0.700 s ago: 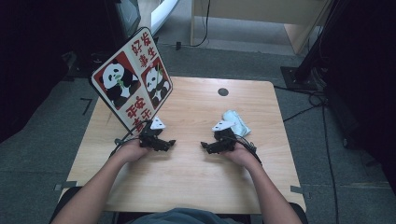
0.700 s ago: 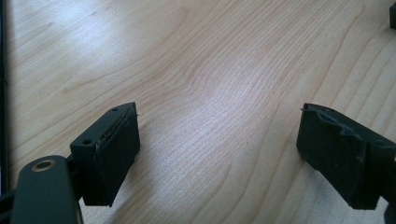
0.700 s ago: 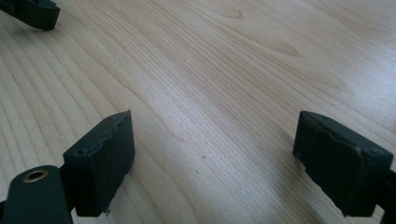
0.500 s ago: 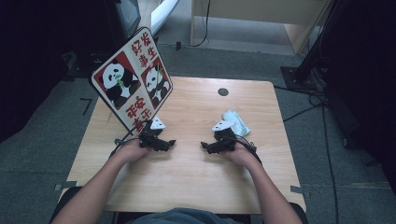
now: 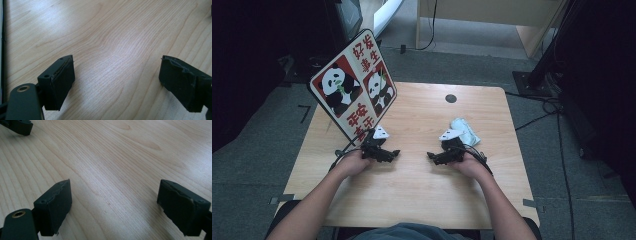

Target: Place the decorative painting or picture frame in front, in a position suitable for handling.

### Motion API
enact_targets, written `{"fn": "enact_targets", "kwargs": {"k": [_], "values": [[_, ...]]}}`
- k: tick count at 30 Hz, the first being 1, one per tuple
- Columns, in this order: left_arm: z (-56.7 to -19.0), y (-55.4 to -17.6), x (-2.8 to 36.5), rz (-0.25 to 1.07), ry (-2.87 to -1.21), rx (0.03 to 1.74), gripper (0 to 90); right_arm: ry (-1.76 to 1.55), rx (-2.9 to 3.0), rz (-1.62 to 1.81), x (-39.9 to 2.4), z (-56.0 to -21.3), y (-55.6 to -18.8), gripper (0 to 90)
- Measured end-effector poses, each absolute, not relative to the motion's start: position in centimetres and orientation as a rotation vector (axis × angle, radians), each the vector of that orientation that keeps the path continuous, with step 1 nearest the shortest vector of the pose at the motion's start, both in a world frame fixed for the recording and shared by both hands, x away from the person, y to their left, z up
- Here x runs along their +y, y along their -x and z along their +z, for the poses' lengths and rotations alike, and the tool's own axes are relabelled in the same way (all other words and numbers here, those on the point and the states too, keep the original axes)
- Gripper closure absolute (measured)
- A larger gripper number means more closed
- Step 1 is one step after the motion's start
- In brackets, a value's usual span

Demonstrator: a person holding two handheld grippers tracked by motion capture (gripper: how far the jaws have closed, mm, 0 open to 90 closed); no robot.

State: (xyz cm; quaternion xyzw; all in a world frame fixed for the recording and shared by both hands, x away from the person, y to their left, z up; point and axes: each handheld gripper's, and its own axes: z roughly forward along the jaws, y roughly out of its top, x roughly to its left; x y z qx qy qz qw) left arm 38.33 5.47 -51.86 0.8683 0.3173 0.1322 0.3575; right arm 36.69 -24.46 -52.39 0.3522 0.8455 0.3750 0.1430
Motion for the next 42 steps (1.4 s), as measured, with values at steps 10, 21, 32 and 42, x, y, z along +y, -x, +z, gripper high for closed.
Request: {"fn": "enact_targets", "kwargs": {"k": [10,21,32,42], "values": [[-51.8,-38.4,5.6,0.308,-2.267,0.738,13.7,-1.009,2.444,1.085,-24.5,-52.4,-36.7,12.8],[-51.6,-38.8,6.1,0.275,-2.283,0.746,13.3,-1.008,2.445,1.085,-24.5,-52.4,-36.7,12.8],[-50.0,-38.7,6.8,0.189,-2.262,0.726,13.4,-1.006,2.445,1.088,-24.5,-52.4,-36.7,12.8],[-48.3,-38.6,7.9,0.169,-2.22,0.752,15.0,-1.006,2.446,1.087,-24.5,-52.4,-36.7,12.8]]}}
